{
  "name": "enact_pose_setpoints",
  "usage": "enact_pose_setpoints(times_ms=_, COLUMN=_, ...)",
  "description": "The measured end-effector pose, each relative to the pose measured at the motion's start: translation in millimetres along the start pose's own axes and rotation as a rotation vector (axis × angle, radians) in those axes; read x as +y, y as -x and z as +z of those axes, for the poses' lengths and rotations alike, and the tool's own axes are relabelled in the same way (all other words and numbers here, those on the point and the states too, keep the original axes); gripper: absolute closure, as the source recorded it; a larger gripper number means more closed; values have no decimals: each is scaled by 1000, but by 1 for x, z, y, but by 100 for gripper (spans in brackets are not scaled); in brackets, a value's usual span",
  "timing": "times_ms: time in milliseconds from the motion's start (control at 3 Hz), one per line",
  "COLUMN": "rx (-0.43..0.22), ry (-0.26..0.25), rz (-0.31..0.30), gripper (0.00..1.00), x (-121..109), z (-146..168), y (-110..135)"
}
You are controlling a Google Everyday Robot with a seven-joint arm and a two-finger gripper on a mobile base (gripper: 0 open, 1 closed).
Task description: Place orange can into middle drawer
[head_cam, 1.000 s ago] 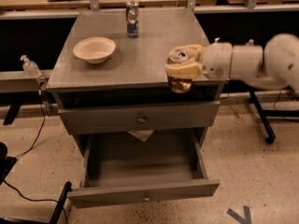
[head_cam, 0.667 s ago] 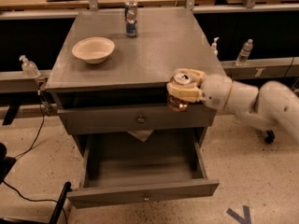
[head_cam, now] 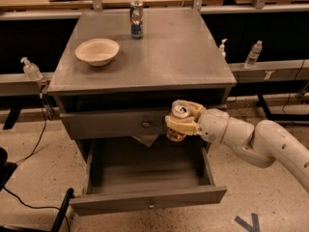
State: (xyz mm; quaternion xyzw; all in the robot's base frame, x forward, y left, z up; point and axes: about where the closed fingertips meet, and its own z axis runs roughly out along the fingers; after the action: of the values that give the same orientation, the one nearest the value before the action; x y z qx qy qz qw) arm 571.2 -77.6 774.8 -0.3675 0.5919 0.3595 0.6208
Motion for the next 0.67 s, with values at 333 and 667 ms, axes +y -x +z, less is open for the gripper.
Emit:
enact_pose_setpoints(times_ms=333, rx=-31, ry=46, rz=2, gripper=100, x=1, z=5, y=-16)
enact_pose_setpoints(times_ms=667, rx=-116, ry=138, rz=-7, gripper=100, x=24, z=1, y=-84)
